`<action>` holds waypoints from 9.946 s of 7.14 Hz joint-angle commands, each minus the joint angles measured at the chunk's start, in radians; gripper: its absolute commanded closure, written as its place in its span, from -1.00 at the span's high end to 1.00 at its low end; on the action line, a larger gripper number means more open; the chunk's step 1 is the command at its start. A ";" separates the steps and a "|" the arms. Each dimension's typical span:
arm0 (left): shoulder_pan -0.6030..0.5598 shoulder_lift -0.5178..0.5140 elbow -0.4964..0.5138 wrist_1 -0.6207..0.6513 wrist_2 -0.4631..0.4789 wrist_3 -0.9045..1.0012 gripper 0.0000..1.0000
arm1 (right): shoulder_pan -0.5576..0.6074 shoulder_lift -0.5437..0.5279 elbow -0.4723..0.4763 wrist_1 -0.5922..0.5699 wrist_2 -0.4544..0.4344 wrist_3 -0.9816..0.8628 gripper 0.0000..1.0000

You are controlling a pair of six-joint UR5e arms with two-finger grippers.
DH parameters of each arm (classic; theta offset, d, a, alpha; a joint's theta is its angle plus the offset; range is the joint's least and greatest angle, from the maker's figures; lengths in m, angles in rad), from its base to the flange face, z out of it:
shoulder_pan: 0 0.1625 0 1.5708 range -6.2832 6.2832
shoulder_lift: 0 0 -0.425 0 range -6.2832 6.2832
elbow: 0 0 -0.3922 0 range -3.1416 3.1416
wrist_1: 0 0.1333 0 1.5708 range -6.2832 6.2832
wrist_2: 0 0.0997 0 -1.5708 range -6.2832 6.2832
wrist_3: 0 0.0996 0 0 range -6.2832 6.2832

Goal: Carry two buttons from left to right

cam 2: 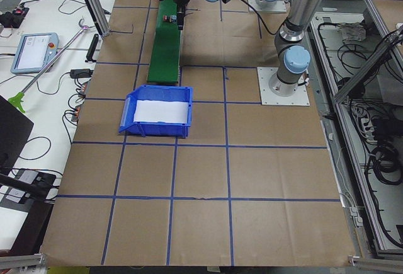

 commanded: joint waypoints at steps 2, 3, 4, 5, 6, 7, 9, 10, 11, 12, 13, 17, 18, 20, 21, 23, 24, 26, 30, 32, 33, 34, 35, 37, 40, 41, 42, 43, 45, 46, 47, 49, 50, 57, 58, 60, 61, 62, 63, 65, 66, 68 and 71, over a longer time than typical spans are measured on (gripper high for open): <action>0.000 0.000 0.001 0.000 0.000 0.000 1.00 | 0.096 0.001 0.038 -0.002 -0.006 0.132 0.99; 0.000 0.000 0.001 0.000 0.000 0.000 1.00 | 0.096 -0.005 0.058 -0.005 -0.006 0.134 0.99; 0.000 0.000 0.001 0.000 0.000 0.000 1.00 | 0.101 -0.007 0.071 -0.033 -0.009 0.132 0.99; 0.000 0.000 0.001 0.000 0.000 0.000 1.00 | 0.117 -0.008 0.086 -0.062 -0.009 0.135 0.99; 0.000 0.000 0.001 0.000 0.000 0.000 1.00 | 0.128 -0.010 0.117 -0.127 -0.011 0.135 0.99; 0.000 0.000 0.001 0.000 0.000 0.000 1.00 | 0.128 -0.010 0.163 -0.189 -0.009 0.137 0.99; 0.000 0.000 0.001 0.000 0.000 0.000 1.00 | 0.128 -0.004 0.253 -0.331 0.004 0.152 0.99; 0.000 0.000 0.001 0.000 0.000 0.000 1.00 | 0.130 0.017 0.270 -0.377 0.006 0.181 0.99; 0.000 0.001 0.001 0.000 0.000 0.000 1.00 | 0.130 0.062 0.254 -0.384 0.006 0.201 0.99; 0.000 0.001 0.001 0.000 0.000 0.000 1.00 | 0.130 0.093 0.249 -0.386 0.009 0.239 0.99; 0.000 0.000 0.001 0.000 0.000 0.000 1.00 | 0.136 0.111 0.247 -0.398 0.009 0.249 0.98; 0.000 0.000 0.001 0.000 0.000 0.000 1.00 | 0.177 0.156 0.263 -0.419 0.009 0.312 0.98; 0.000 0.000 0.001 0.000 0.000 0.000 1.00 | 0.177 0.172 0.267 -0.419 0.008 0.312 0.98; 0.000 0.000 0.001 0.000 0.000 0.000 1.00 | 0.176 0.197 0.292 -0.419 0.008 0.310 0.94; 0.000 0.000 0.001 0.000 0.000 0.000 1.00 | 0.174 0.199 0.302 -0.419 -0.003 0.301 0.55; 0.000 0.000 0.001 0.000 0.000 0.000 1.00 | 0.165 0.191 0.287 -0.412 -0.014 0.276 -0.55; 0.000 0.000 0.002 0.000 0.000 0.000 1.00 | 0.141 0.185 0.284 -0.407 -0.035 0.246 -0.85; 0.000 0.000 0.002 0.000 0.000 0.000 1.00 | 0.069 0.136 0.237 -0.358 -0.080 0.154 -0.88; 0.000 0.001 0.002 0.000 0.000 0.000 1.00 | -0.167 0.088 -0.022 -0.076 -0.071 -0.155 -0.90; 0.000 0.003 0.002 0.000 0.000 0.000 1.00 | -0.317 0.138 -0.047 -0.070 -0.060 -0.363 -0.93; 0.000 0.003 0.002 0.000 0.000 0.000 1.00 | -0.350 0.189 -0.046 -0.083 -0.060 -0.442 -0.93; 0.000 0.003 0.002 0.000 0.000 0.000 1.00 | -0.388 0.223 -0.038 -0.090 -0.060 -0.486 -0.94; 0.000 0.003 0.002 0.000 0.000 0.000 1.00 | -0.404 0.234 -0.027 -0.088 -0.061 -0.504 -0.95; 0.000 0.003 0.002 0.000 0.000 0.000 1.00 | -0.422 0.231 0.058 -0.135 -0.061 -0.503 -0.95; 0.000 0.006 0.002 0.000 0.003 -0.026 1.00 | -0.450 0.234 0.181 -0.284 -0.063 -0.501 -0.95; 0.000 0.006 0.002 0.000 0.003 -0.032 1.00 | -0.453 0.239 0.198 -0.286 -0.061 -0.501 -0.95; 0.000 0.006 0.002 0.000 0.002 -0.032 1.00 | -0.453 0.242 0.209 -0.286 -0.063 -0.497 -0.94; 0.000 0.006 0.002 0.000 0.002 -0.032 1.00 | -0.453 0.245 0.218 -0.286 -0.061 -0.492 -0.94; 0.000 0.006 0.002 0.000 0.002 -0.032 1.00 | -0.453 0.251 0.220 -0.287 -0.061 -0.492 -0.81; 0.000 0.005 0.002 0.000 0.000 -0.032 1.00 | -0.451 0.249 0.214 -0.297 -0.049 -0.491 0.51; 0.000 0.005 0.002 0.000 0.000 -0.032 1.00 | -0.450 0.249 0.211 -0.322 0.030 -0.492 0.99; 0.000 0.005 0.002 0.000 0.000 -0.032 1.00 | -0.448 0.233 0.200 -0.312 0.025 -0.491 0.99; 0.000 0.005 0.002 0.000 0.000 -0.032 1.00 | -0.445 0.211 0.175 -0.304 0.024 -0.489 0.98; 0.000 0.003 0.002 0.000 -0.002 -0.032 1.00 | -0.147 -0.096 0.072 0.015 0.029 0.041 0.99; 0.000 0.005 0.002 0.000 0.000 -0.032 1.00 | -0.052 -0.119 0.077 0.018 0.014 0.095 0.99; 0.000 0.005 0.002 0.000 0.000 -0.032 1.00 | 0.068 -0.140 0.085 0.032 0.017 0.221 0.99; 0.000 0.003 0.002 0.000 0.000 -0.032 1.00 | 0.088 -0.166 0.083 0.127 0.014 0.226 0.99; 0.000 0.005 0.002 0.000 0.000 -0.032 1.00 | 0.088 -0.185 0.082 0.159 0.015 0.221 0.99; 0.000 0.005 0.002 0.000 0.000 -0.032 1.00 | 0.088 -0.208 0.079 0.159 0.017 0.212 0.99; 0.000 0.005 0.002 0.000 0.000 -0.032 1.00 | 0.098 -0.249 0.139 0.153 0.021 0.222 0.99; 0.000 0.005 0.002 0.000 0.000 -0.032 1.00 | 0.098 -0.286 0.196 0.135 0.020 0.212 0.99; 0.000 0.003 0.002 0.000 0.000 -0.022 1.00 | 0.098 -0.317 0.220 0.122 0.015 0.210 0.99; -0.002 -0.006 0.004 -0.002 0.000 0.001 1.00 | 0.098 -0.318 0.212 0.128 -0.109 0.226 0.99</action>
